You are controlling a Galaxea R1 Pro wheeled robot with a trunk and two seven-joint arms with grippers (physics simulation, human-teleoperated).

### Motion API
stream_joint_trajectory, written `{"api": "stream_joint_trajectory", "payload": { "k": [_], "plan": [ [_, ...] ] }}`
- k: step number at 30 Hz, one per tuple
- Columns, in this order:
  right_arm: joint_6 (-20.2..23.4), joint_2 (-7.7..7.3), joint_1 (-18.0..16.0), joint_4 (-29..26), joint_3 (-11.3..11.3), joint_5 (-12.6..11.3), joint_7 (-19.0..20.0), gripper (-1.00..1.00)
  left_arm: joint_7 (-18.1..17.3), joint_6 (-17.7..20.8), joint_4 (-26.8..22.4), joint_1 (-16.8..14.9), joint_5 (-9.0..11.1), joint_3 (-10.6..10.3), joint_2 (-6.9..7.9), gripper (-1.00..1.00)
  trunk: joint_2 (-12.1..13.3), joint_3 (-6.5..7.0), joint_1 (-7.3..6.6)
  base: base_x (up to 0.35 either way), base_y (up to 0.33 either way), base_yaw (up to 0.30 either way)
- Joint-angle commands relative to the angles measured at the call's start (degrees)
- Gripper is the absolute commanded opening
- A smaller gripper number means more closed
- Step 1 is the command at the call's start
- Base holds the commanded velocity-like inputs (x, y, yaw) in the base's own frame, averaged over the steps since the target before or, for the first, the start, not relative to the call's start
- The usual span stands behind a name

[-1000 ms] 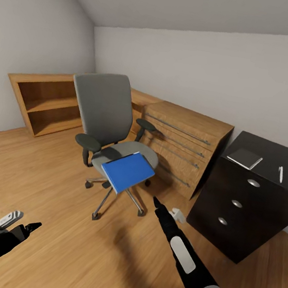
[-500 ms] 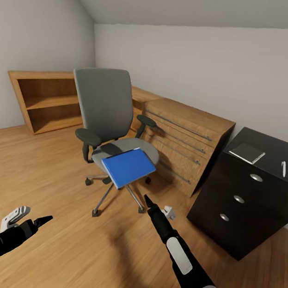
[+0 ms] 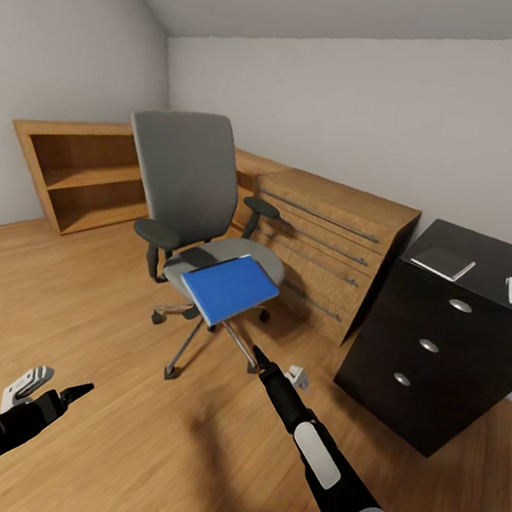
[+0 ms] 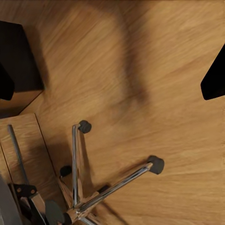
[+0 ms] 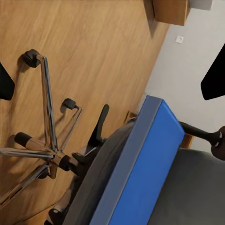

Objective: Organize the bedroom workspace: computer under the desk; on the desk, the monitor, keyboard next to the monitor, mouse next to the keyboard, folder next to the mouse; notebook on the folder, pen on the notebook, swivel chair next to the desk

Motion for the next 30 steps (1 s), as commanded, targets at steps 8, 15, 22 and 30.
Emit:
{"api": "stream_joint_trajectory", "payload": {
  "k": [8, 15, 22, 30],
  "plan": [
    [-0.1, -0.04, 0.0, 0.1, 0.1, -0.5, 0.2, 1.00, -0.5, 0.3, 0.0, 0.0, -0.4, 0.4, 0.21, 1.00, -3.2, -1.49, 1.75, 0.000, 0.000, 0.000],
    [-0.2, -0.01, 0.0, 0.0, 0.2, -0.5, 0.2, 1.00, -0.5, 0.5, 0.0, 0.0, -0.4, 0.4, 0.56, 1.00, -4.0, -1.85, 2.19, 0.000, 0.000, 0.000],
    [-0.3, 0.38, 0.0, 0.3, 0.3, -0.6, 0.1, 1.00, -0.5, 0.6, 0.1, 0.0, -0.4, 3.3, 0.77, 1.00, -4.0, -1.85, 2.19, 0.000, 0.000, 0.000],
    [-0.1, 0.87, 0.0, 0.6, 0.3, -0.7, 0.0, 1.00, -0.4, 0.6, 0.1, 0.0, -0.4, 4.6, 0.78, 1.00, -4.0, -1.85, 2.19, 0.091, 0.030, 0.000]
  ]
}}
